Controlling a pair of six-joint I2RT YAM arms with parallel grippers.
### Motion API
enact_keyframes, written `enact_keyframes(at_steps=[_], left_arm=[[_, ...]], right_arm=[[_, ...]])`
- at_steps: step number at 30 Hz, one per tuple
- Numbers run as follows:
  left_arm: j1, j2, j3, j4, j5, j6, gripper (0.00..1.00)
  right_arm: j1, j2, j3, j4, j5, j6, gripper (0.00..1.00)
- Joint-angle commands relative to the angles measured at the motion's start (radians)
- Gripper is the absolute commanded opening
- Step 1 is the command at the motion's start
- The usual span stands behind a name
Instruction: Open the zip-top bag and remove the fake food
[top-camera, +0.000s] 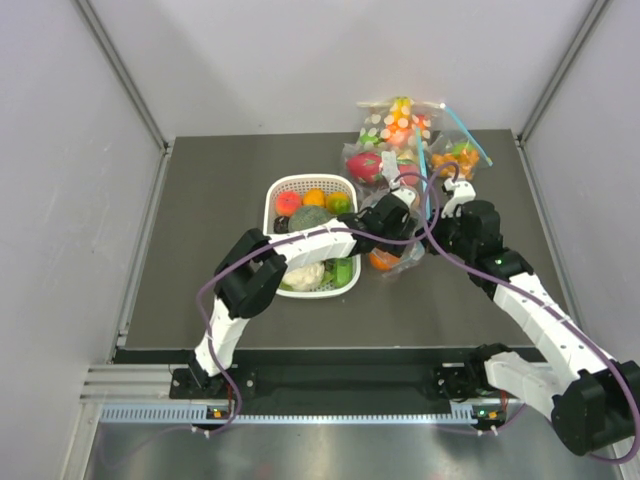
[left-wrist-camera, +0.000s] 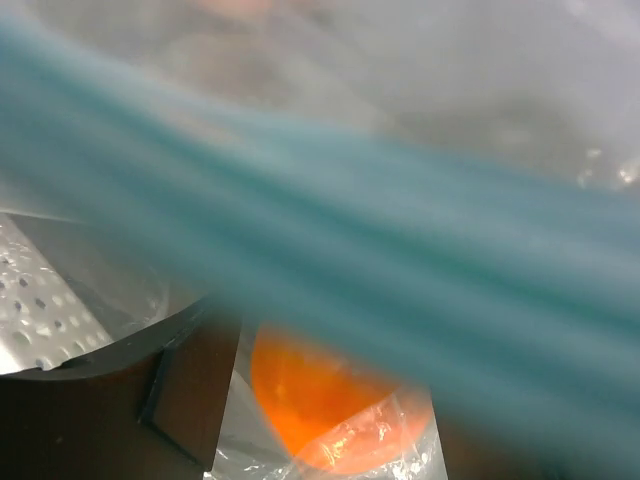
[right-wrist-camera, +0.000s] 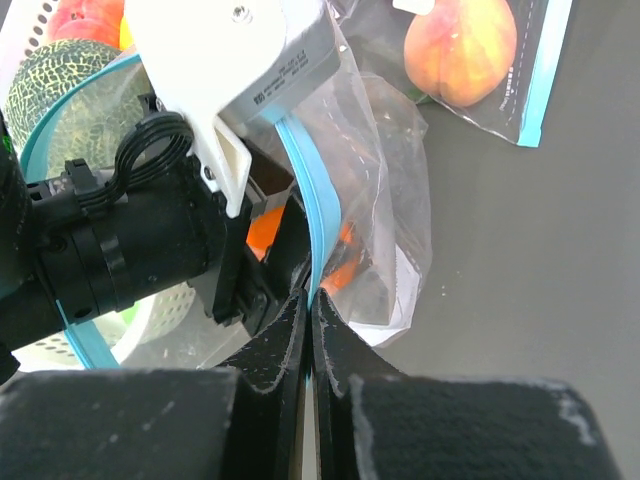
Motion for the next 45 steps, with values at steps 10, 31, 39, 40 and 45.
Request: enact_keyframes(at_steps=[10, 31, 39, 40, 45], left_arm=[[-0.01, -0.03, -0.016, -0.128, 0.093, -0.021, 0.77], [0.002, 0.078, 0.142, -0.235, 0.116, 0.025, 0.21], [0.055, 0.006, 0.124, 0.01, 0.033, -0.001, 0.19], [0.059, -0.002, 0.124, 0.032, 0.015, -0.001, 0.19], [0.065, -0.036, 0.094, 0.085, -0.005, 0.008, 0.2]], right_arm=[[0.01, 0.002, 0.001, 0.03, -0.008, 0.001, 0.0], [0.01, -0.004, -0.001, 0.03, -0.005, 0.002, 0.0], [0.01, -0.018, 0.003, 0.016, 0.009, -0.002, 0.0], [0.009, -0.018, 0.003, 0.016, 0.011, -0.004, 0.0], [0.01, -0.01, 0.002, 0.018, 0.012, -0.004, 0.0]])
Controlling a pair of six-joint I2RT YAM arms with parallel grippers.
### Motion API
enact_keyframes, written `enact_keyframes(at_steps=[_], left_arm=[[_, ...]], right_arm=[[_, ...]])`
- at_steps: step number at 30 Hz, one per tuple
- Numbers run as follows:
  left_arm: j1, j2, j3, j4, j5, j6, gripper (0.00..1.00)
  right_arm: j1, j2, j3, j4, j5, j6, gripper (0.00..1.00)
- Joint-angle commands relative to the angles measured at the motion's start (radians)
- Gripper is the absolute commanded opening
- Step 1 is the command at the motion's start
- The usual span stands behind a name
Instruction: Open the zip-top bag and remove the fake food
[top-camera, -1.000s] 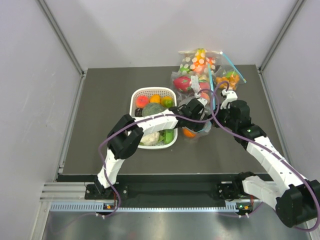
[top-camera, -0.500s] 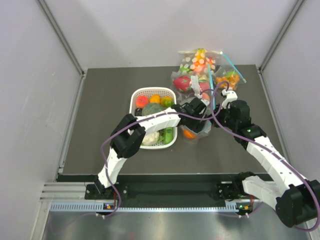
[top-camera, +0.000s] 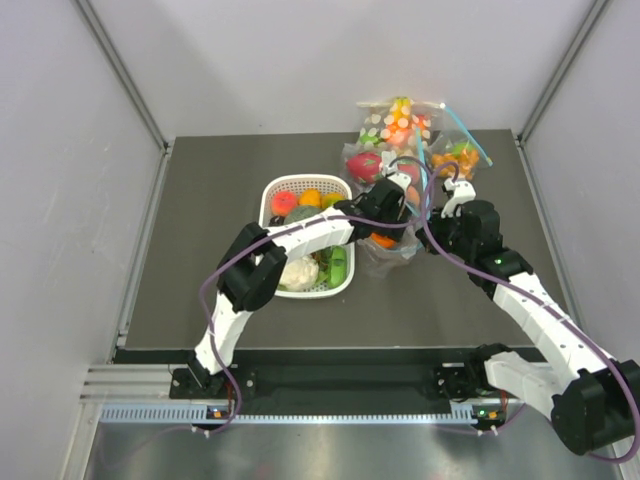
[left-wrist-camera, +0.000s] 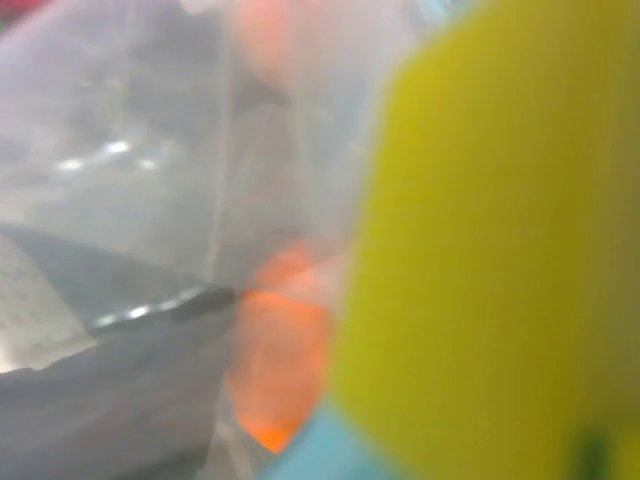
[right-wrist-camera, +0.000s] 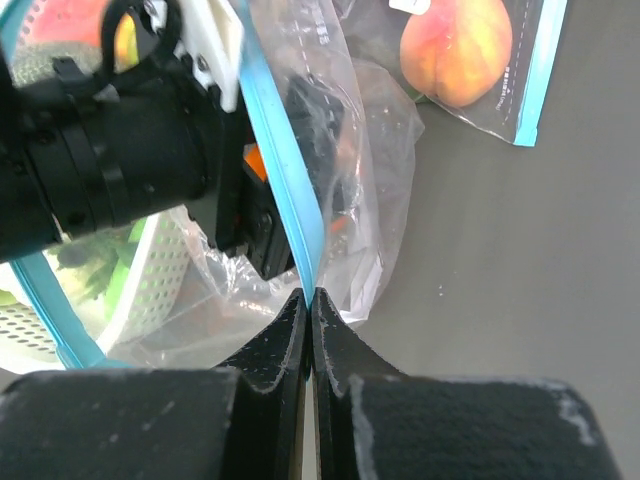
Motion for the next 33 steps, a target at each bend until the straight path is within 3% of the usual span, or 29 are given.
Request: enact_keyframes(at_steps=[1, 10, 15, 26, 33], left_arm=[[0.008, -0.1, -0.017, 0.112, -0.032, -0.005, 0.2], [0.008, -0.232, -0.141, 0.185, 0.118, -0.025, 0.21], [0.007, -0.237, -0.12, 0.108, 0.207, -0.012, 0.21], [-0.001, -0.199, -0.123, 0.028, 0.14, 0.034, 0.19], [-0.009, -0.283, -0.198, 0.135, 0.098, 0.046, 0.18]], right_arm=[[0.008, -0.013, 0.003, 0.017, 0.007, -0.006, 0.0], [0.008, 0.019, 0.003, 0.039, 0.027, -0.001, 0.0], [0.006, 0.035, 0.07, 0.042, 0.036, -0.003, 0.0], [0.002, 0.056, 0.195, 0.03, 0.078, -0.023, 0.0], [-0.007, 0.148, 0.204, 0.053, 0.081, -0.036, 0.0]])
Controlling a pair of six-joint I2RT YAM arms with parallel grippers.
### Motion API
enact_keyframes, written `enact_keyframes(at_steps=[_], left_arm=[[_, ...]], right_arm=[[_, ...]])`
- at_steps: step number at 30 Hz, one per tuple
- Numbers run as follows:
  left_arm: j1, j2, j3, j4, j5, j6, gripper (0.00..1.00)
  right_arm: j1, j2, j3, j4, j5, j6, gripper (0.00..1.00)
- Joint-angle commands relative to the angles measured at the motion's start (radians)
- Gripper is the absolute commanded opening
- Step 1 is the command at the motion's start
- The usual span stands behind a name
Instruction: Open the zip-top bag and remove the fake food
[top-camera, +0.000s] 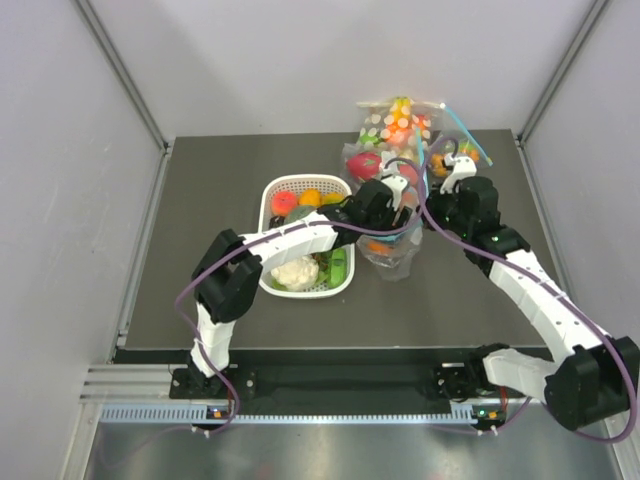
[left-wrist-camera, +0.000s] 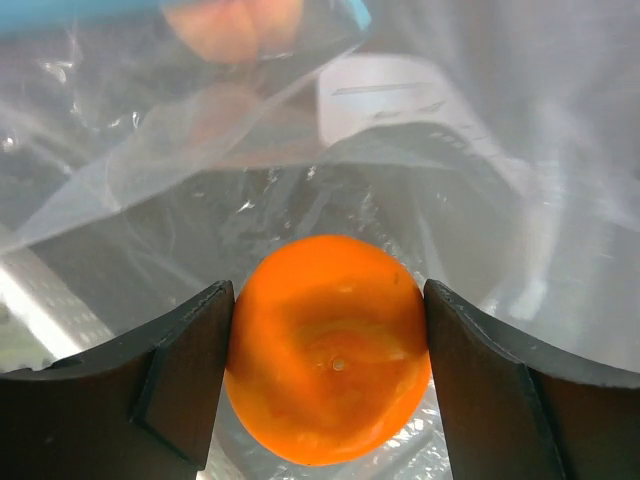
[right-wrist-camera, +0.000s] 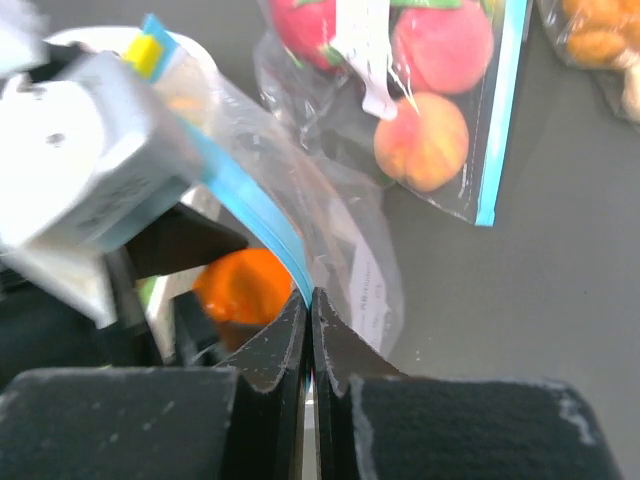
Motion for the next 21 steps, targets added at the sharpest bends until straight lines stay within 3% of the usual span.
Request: enact_keyframes(at_steps=[1, 11, 21], left_arm=[[-0.004, -0.108, -0.037, 0.098, -0.037, 0.012, 0.18], [0.022, -0.157, -0.02, 0.153, -0.014, -0.027, 0.18], [0.059, -0.105, 0.043, 0.215, 0.024, -0.106, 0.18]], right_arm=[[-0.004, 0.044, 0.025, 0.05, 0.012, -0.016, 0.0], [-0.021, 0.084, -0.03, 0.079, 0.006, -0.017, 0.0], [-0.021, 0.031, -0.113, 0.081, -0.009, -0.007, 0.0]])
